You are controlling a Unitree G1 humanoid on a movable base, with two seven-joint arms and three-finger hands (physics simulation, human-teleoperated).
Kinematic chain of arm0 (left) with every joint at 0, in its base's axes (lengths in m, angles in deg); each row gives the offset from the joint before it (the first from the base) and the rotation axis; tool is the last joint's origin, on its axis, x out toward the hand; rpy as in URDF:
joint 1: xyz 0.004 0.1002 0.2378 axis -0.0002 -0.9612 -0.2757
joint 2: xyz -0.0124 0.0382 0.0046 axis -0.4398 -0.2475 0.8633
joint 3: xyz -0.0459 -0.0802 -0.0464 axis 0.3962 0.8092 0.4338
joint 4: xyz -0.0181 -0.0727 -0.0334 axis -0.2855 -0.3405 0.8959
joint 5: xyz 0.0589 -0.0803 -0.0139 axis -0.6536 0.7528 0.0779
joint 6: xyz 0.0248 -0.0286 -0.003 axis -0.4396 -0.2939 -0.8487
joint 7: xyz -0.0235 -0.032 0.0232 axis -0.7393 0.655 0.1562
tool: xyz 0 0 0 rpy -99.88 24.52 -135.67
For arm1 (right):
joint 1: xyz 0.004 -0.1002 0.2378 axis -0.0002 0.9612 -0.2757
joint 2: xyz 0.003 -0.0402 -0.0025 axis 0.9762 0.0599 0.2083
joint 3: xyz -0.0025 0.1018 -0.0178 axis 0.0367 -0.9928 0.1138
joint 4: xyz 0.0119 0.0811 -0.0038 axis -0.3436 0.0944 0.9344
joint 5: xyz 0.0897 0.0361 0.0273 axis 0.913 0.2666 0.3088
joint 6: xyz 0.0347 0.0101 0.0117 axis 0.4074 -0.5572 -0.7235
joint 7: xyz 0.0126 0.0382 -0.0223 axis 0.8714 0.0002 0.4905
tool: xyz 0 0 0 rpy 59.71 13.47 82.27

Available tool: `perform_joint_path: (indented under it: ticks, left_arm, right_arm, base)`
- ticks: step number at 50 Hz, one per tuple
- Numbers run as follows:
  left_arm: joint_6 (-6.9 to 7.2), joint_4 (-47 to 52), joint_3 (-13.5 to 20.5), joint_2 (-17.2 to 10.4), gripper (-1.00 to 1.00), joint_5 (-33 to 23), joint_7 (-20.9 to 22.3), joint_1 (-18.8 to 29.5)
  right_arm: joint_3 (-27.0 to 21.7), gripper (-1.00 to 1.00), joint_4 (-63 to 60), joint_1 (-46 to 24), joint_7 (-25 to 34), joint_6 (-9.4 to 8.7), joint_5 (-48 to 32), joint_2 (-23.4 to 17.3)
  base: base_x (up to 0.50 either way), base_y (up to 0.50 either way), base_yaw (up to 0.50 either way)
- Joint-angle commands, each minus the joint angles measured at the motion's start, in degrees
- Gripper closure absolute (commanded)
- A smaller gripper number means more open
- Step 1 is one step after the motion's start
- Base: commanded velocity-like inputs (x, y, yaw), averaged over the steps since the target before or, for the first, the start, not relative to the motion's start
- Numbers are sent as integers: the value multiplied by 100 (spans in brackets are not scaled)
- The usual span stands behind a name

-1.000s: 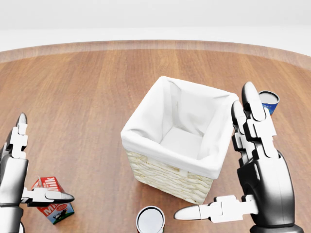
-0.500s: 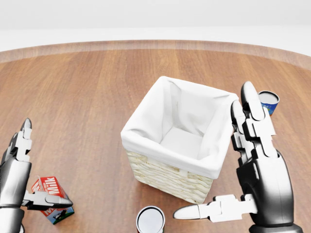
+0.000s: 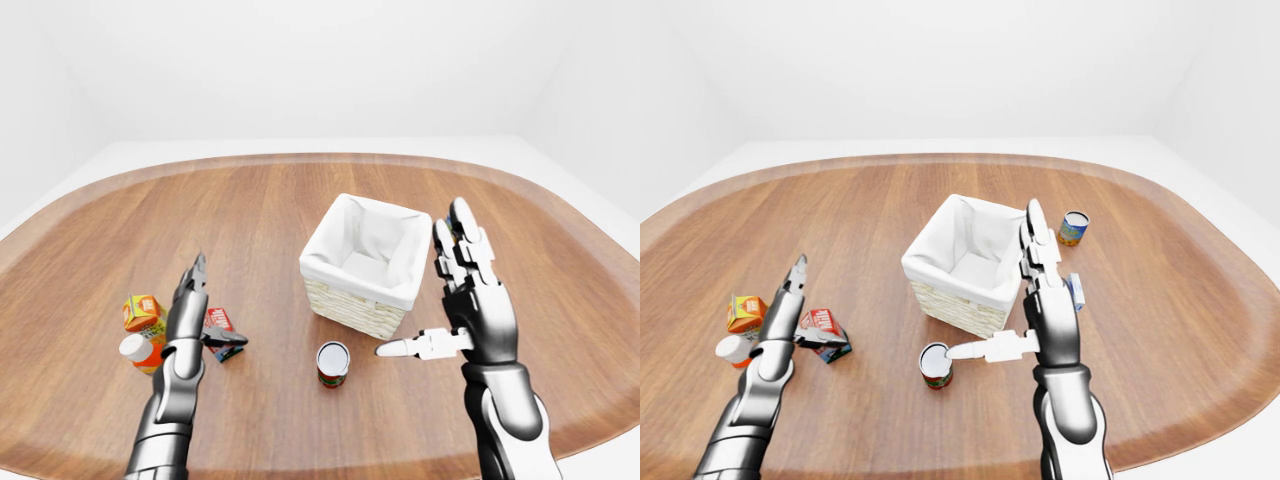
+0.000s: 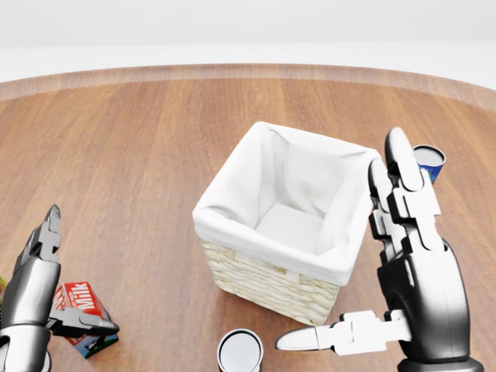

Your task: Pick the milk and place it in the basket.

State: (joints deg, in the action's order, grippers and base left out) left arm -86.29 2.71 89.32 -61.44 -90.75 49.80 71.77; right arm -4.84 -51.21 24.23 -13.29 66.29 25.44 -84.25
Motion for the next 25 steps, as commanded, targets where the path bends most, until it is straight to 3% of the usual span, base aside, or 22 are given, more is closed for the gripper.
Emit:
perform_joint_path:
  ticks: [1, 14, 23, 24, 25]
  left_arm:
    - [0, -928, -114, -149, -100, 18, -290, 332]
    - [0, -2495, -293, -369, -100, 193, -498, 848]
    - [0, -3645, -541, -438, -100, -11, -729, 1170]
    - [0, -3792, -539, -441, 17, 56, -629, 1233]
    - [0, -3831, -558, -452, 100, 62, -625, 1247]
  right_arm:
    - [7, -100, -54, 6, 1, 0, 4, -2]
    - [-3, -100, -65, -13, -21, 0, 13, 3]
    - [-21, -100, -101, -16, -24, 0, 23, 7]
    - [-34, -100, -110, -21, -28, 0, 30, 7]
    - [-39, -100, -113, -25, -29, 0, 31, 8]
  base:
    - [0, 0, 0]
    - [0, 0, 0]
    - [0, 0, 0]
    - [0, 0, 0]
    - [0, 0, 0]
